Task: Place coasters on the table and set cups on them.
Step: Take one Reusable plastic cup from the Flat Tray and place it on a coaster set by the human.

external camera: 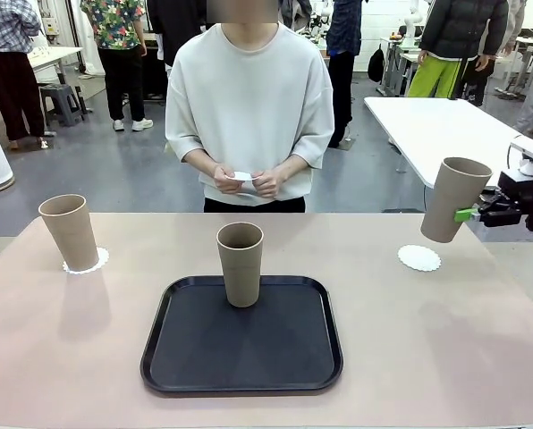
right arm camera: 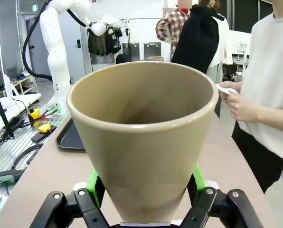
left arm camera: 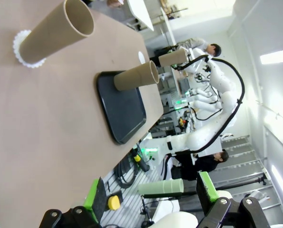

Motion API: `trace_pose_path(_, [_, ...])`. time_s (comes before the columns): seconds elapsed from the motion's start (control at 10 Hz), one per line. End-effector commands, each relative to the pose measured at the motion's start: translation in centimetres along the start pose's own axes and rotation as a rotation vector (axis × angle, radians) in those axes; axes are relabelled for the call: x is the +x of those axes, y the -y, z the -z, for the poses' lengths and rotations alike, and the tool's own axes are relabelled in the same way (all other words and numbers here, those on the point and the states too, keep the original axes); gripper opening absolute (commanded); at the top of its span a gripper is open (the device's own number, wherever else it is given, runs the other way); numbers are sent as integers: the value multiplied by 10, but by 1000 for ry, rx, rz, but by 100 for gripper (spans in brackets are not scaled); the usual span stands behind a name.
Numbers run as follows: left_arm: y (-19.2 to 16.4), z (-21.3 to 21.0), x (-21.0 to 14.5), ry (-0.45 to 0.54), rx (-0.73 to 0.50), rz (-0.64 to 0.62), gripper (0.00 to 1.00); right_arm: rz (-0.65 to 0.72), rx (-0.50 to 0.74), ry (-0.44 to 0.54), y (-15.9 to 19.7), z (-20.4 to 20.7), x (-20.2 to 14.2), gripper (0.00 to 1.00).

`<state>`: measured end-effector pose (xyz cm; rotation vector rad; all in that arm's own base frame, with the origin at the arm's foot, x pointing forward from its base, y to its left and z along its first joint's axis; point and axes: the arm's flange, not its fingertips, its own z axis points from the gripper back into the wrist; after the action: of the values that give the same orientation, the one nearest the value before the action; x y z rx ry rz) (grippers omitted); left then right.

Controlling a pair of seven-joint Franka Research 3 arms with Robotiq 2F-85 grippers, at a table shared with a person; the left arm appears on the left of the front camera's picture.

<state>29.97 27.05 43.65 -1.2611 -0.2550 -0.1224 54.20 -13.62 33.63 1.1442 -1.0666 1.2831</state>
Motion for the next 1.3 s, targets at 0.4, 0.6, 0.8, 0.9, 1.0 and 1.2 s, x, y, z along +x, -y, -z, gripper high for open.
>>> trace_pose_path(0.4, [3, -2, 1, 10, 2, -4, 100, 5, -44, -47, 48, -6, -35, 83])
trace_pose_path(0.6, [3, -2, 1, 10, 2, -4, 100, 21, -70, -50, 63, -9, -45, 83])
trace_pose_path(0.8, [3, -2, 1, 10, 2, -4, 100, 54, -61, -55, 67, -8, -54, 83])
trace_pose_path(0.9, [3, -2, 1, 10, 2, -4, 100, 69, -49, -46, 66, -5, -56, 83])
trace_pose_path(1.0, [3, -2, 1, 10, 2, -4, 100, 78, -43, -55, 64, -3, -59, 83])
trace_pose_path(1.2, [3, -2, 1, 10, 2, -4, 100, 86, -53, -61, 62, -1, -63, 83])
